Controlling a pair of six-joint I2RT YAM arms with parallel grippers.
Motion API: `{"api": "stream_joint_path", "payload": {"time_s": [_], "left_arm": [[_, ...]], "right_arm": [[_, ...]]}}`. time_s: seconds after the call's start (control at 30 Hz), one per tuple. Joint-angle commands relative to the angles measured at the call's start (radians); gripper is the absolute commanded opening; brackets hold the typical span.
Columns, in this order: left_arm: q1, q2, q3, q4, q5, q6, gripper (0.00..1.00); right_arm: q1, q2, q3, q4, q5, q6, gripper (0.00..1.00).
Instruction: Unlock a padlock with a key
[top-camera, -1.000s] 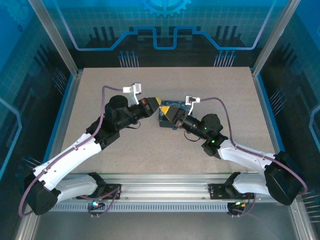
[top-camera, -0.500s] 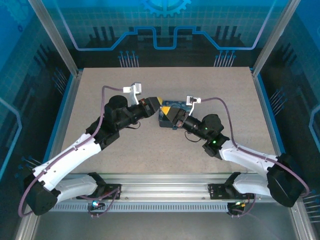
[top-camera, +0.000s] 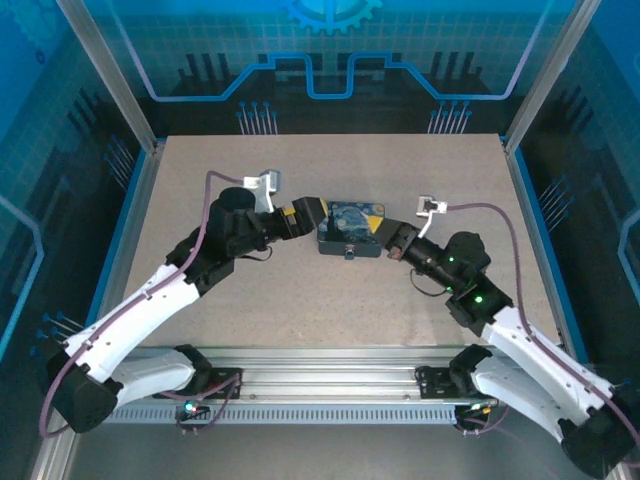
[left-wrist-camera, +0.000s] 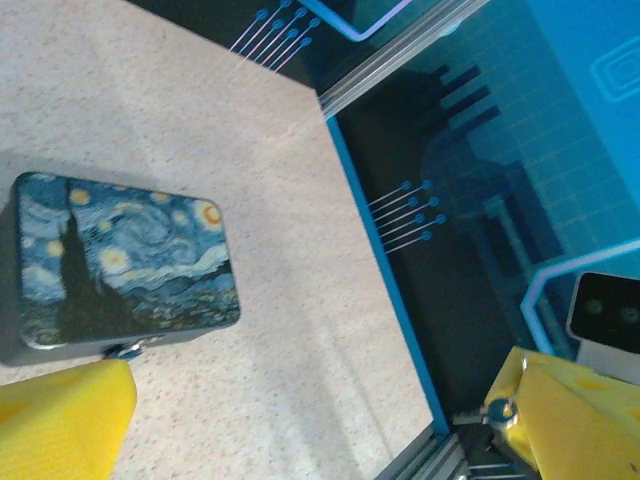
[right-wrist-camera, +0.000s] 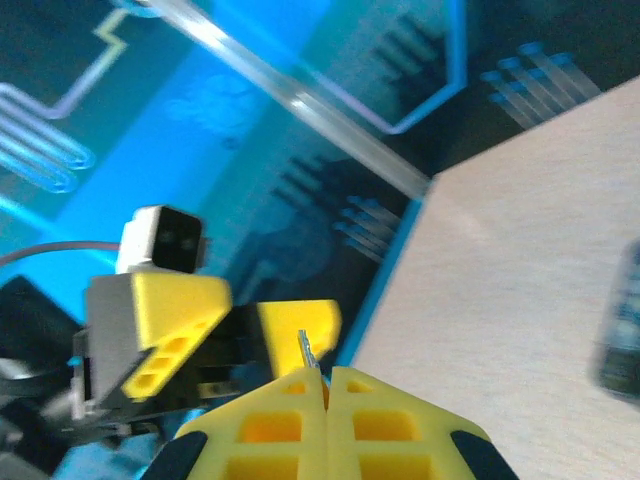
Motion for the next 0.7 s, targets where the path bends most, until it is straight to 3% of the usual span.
{"api": "stream_joint_path", "payload": {"time_s": [0.0, 0.23, 0.67], "left_arm": [[0.039, 0.021, 0.01, -0.079, 0.072, 0.048, 0.99], [0.123, 0.174, 0.018, -0.099, 0.148, 0.054, 0.98], [0.196, 0.59, 0.153, 0.071, 0.144, 0.037, 0.92]], "right_arm": [[-0.071, -0.063, 0.052, -0.356, 0.086, -0.162, 0.0], [-0.19, -0.018, 0.107, -0.567, 0.268, -0.333, 0.0], [-0.247, 0.424, 0.223, -0.476, 0.432, -0.482, 0.0]]}}
